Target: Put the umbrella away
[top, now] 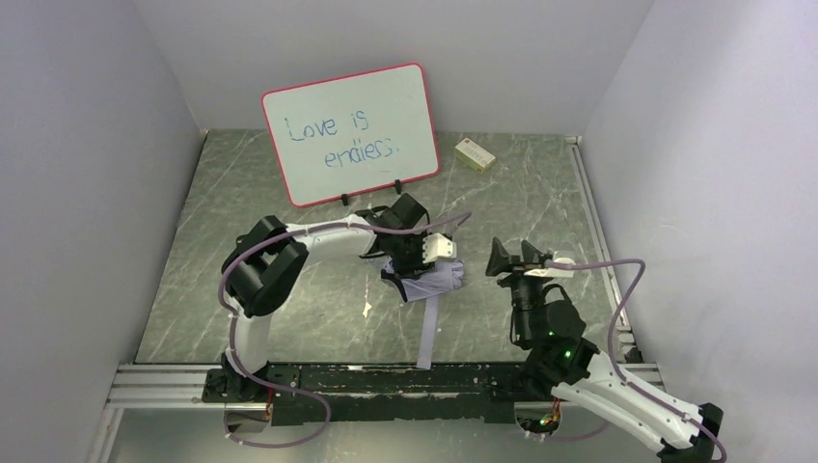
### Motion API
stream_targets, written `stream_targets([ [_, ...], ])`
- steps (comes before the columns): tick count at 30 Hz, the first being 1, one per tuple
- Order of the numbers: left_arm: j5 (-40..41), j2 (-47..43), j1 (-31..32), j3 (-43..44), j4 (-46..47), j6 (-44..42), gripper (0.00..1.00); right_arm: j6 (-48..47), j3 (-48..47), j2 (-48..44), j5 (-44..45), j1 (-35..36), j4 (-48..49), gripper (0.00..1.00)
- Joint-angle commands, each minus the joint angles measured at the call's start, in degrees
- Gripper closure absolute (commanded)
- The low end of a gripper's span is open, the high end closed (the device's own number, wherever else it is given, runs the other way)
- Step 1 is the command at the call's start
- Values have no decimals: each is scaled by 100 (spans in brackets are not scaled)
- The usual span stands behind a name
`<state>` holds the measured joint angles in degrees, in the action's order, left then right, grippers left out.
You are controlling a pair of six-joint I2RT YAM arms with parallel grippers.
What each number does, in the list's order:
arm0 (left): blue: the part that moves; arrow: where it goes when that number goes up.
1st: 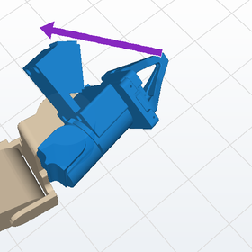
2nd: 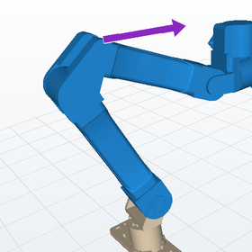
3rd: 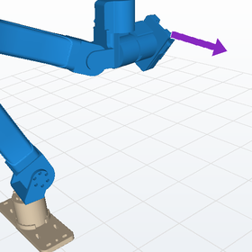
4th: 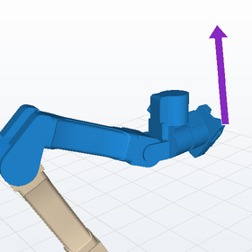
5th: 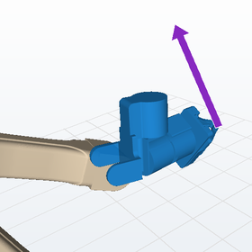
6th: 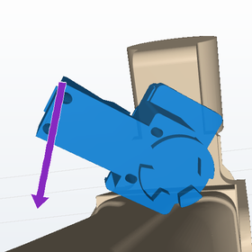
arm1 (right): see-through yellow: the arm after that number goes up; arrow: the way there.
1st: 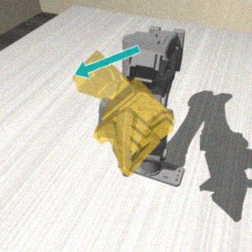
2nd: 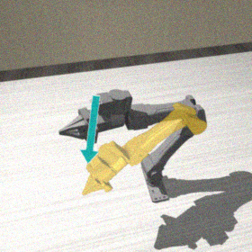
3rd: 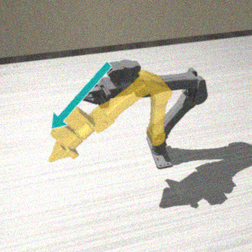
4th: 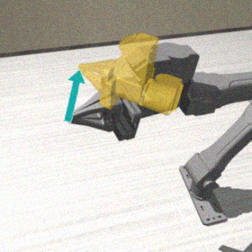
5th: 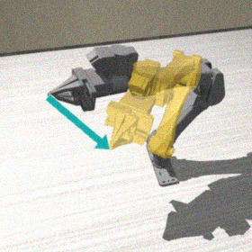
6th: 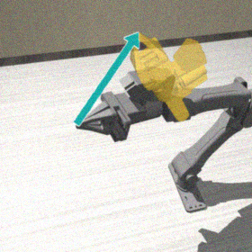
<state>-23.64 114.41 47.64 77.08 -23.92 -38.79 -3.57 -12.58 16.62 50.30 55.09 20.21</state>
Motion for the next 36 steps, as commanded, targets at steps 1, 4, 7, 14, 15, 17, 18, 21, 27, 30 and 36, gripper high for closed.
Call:
stream_targets([
  [1,1058,121,418,-837,643,91,84,1663,-321,-84,1497,0,-1159,36],
  [4,1456,-10,574,-1219,1051,269,83,2869,-784,350,1815,-9,-2476,37],
  [7,1983,-30,700,-1433,1254,364,84,3568,-1202,971,1768,-65,-3511,37],
  [14,2834,-81,941,-1739,1767,258,87,3131,-1752,2149,-430,-1578,-3415,36],
  [15,2903,-73,967,-1762,1810,251,87,3080,-1830,2267,-945,-2037,-3414,36],
  [17,3016,-44,999,-1811,1890,222,87,2879,-1975,2529,-1984,-3023,-3378,36],
  [18,3077,-34,1016,-1851,1941,198,87,2771,-2054,2710,-2506,-3458,-3354,36],
  [21,3249,-25,1071,-1959,2122,74,88,2462,-2309,3422,-4190,-4482,-3260,34],
  [27,3682,22,1141,-1994,2511,-3,88,1681,-2701,4799,-6404,-4770,-2983,26],
  [30,3985,36,1204,-2010,2669,-82,88,976,-2597,5021,-7060,-4771,-2506,23],
  [36,4532,152,1325,-2116,3016,-94,88,-124,-2502,5514,-8109,-4760,-1500,21],
])
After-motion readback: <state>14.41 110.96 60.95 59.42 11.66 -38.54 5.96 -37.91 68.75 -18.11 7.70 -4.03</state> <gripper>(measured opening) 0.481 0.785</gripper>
